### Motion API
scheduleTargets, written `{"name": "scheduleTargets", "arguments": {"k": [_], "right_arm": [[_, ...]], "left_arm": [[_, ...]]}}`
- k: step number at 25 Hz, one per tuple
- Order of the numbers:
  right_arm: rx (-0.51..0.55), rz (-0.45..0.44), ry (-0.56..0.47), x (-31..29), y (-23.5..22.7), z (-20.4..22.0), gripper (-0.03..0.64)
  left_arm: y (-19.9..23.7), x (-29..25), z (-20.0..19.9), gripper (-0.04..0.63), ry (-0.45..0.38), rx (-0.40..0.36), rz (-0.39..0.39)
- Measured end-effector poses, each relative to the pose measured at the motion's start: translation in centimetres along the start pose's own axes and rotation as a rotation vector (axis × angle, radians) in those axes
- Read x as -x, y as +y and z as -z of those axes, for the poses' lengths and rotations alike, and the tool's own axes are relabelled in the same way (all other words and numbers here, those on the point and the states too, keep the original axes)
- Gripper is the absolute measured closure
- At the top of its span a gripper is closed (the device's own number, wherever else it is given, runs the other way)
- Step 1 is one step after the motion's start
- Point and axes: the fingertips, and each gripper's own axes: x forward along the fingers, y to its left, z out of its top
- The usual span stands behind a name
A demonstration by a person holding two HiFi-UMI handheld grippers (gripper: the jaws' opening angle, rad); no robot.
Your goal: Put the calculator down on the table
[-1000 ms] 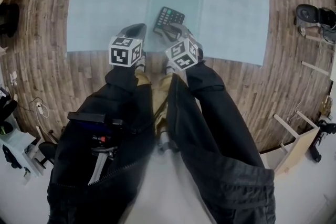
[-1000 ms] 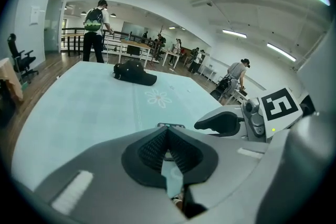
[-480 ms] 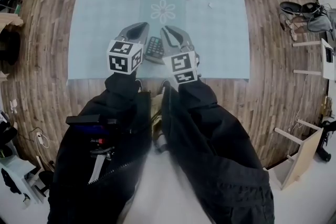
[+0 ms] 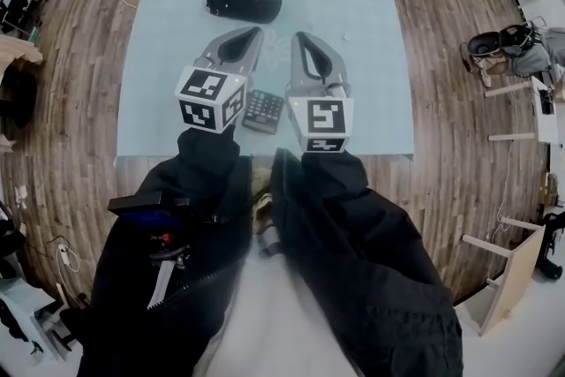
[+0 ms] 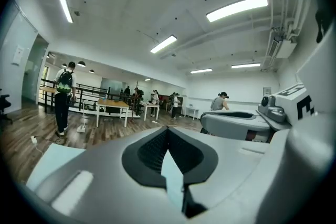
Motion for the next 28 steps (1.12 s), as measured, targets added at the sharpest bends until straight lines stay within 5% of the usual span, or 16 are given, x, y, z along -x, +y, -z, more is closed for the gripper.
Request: {"name": "scheduleTargets", "arguments": {"k": [9,28], "right_arm": [[-0.071,0.016,-0.118,0.3,-1.6,-5.2,0.615],[-0.088,0.044,-0.13,0.6,-2.3,-5.8,0.617]], "left_arm": [[-0.9,0.7,-5.8,0.594,-0.129,-0.097,-0.015],[-0.4,1.1,-6.2,0.594,-0.137,-0.109,-0.038]]}}
